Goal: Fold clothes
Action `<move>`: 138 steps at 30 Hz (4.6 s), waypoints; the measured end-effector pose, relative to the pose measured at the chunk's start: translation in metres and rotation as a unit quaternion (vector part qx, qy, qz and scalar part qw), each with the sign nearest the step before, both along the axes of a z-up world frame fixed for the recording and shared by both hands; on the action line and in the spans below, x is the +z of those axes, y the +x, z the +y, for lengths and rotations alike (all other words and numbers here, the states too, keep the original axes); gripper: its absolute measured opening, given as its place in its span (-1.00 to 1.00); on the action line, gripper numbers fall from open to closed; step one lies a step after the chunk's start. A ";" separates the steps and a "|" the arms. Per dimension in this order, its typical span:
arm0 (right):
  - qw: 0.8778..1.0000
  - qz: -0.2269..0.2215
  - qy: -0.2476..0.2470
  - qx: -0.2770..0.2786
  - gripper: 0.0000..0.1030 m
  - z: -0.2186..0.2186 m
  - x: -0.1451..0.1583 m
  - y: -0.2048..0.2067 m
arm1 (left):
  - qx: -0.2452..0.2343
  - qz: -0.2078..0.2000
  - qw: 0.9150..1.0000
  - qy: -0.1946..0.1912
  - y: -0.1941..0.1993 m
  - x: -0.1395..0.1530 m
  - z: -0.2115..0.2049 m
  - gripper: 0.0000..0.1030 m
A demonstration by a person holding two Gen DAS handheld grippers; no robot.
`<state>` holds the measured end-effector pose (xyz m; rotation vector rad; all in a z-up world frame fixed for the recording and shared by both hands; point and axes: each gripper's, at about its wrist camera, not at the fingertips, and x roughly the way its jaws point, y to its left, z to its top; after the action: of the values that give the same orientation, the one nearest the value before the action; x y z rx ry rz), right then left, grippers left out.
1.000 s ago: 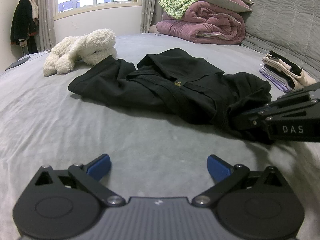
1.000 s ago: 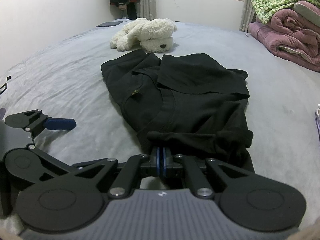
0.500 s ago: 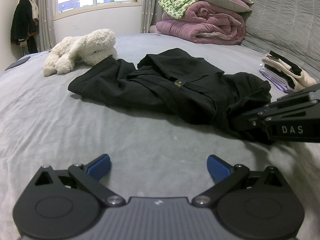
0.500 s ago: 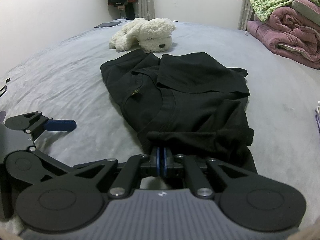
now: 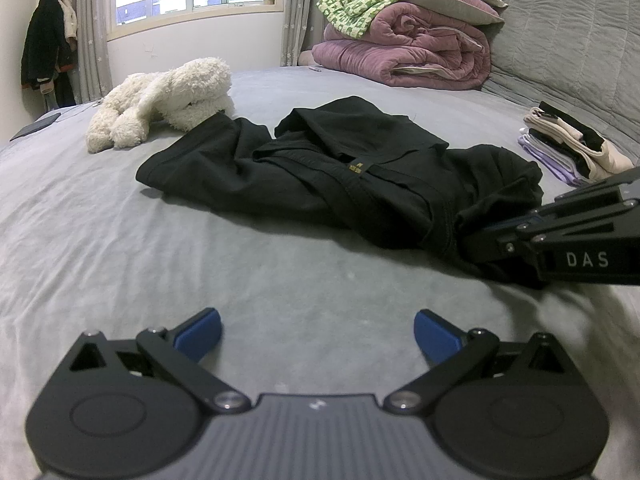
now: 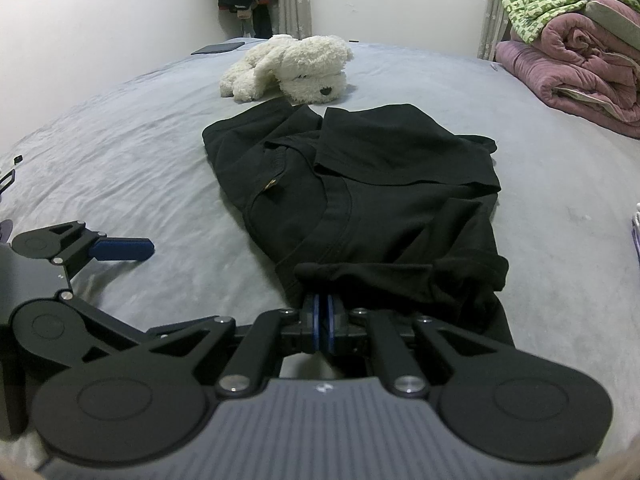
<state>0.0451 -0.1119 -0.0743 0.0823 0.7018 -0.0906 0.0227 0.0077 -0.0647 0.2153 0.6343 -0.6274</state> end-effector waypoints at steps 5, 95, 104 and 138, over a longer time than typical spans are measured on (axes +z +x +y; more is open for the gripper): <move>1.000 0.000 0.006 -0.002 -0.85 0.000 0.001 0.000 | 0.000 0.000 1.000 0.000 0.000 0.000 0.000 0.99; 0.992 -0.031 0.119 -0.021 0.00 -0.071 0.051 0.020 | 0.050 0.085 0.990 -0.103 0.018 0.030 0.006 0.56; 0.993 0.031 0.106 0.032 0.00 -0.070 0.020 0.113 | 0.025 0.198 0.960 -0.194 0.033 0.014 -0.019 -0.11; 0.984 -0.021 0.071 -0.162 -0.96 -0.152 0.093 -0.077 | 0.065 0.050 0.988 -0.129 -0.054 0.126 0.046 -0.92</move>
<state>-0.0324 -0.2638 0.0182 0.3345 0.6470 -0.3493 -0.0310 0.0542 0.0614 -0.0992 0.6516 -0.5915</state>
